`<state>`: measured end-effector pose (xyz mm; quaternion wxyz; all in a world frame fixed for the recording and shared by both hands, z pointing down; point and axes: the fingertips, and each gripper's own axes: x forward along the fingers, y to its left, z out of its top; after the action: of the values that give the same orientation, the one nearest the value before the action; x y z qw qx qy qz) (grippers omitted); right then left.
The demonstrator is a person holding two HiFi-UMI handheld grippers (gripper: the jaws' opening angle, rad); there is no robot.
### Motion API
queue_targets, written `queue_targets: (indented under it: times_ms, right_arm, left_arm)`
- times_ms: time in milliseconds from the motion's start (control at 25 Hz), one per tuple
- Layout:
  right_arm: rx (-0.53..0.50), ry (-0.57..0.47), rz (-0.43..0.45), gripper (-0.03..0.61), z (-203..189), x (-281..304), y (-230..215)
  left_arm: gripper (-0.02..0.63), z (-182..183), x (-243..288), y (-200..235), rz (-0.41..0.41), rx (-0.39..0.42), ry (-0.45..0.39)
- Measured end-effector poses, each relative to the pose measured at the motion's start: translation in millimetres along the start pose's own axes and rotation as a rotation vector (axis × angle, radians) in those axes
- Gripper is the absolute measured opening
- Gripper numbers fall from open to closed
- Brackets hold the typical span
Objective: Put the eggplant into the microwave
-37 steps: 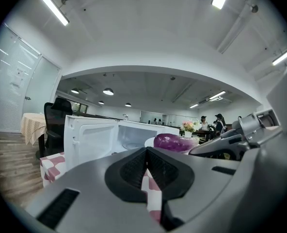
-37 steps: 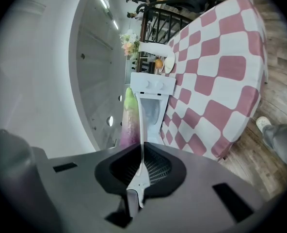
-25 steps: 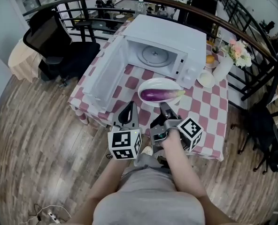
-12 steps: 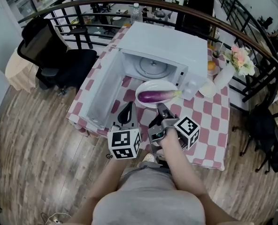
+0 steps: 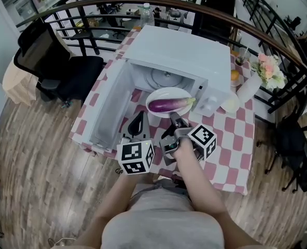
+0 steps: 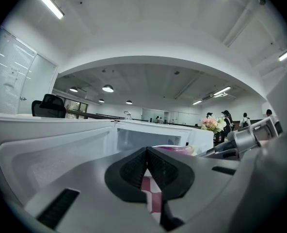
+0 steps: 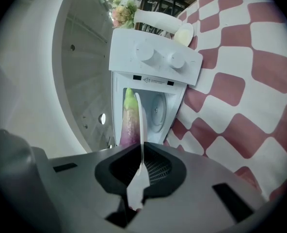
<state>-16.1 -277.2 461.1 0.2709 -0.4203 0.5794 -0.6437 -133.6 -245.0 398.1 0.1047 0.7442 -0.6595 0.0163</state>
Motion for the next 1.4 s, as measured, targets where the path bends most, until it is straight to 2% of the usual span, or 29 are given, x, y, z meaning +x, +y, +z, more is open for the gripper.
queue_targets:
  times_ms: [360, 680, 1240, 1400]
  right_arm:
    - [-0.008, -0.009, -0.020, 0.037, 5.0, 29.1, -5.0]
    - [-0.012, -0.054, -0.025, 0.037, 14.1, 50.6, -11.8]
    - [-0.034, -0.107, -0.074, 0.037, 32.2, 107.8, -42.9]
    - [-0.002, -0.126, -0.069, 0.037, 37.9, 124.7, -51.0]
  left_arm:
    - [0.003, -5.1, 25.2, 0.3, -0.040, 0.002, 0.016]
    - [0.003, -0.1, 52.6, 13.6, -0.059, -0.006, -0.008]
    - [0.003, -20.5, 91.0, 40.6, -0.086, 0.007, 0.019]
    - [0.003, -24.5, 101.6, 39.2, -0.119, 0.022, 0.025]
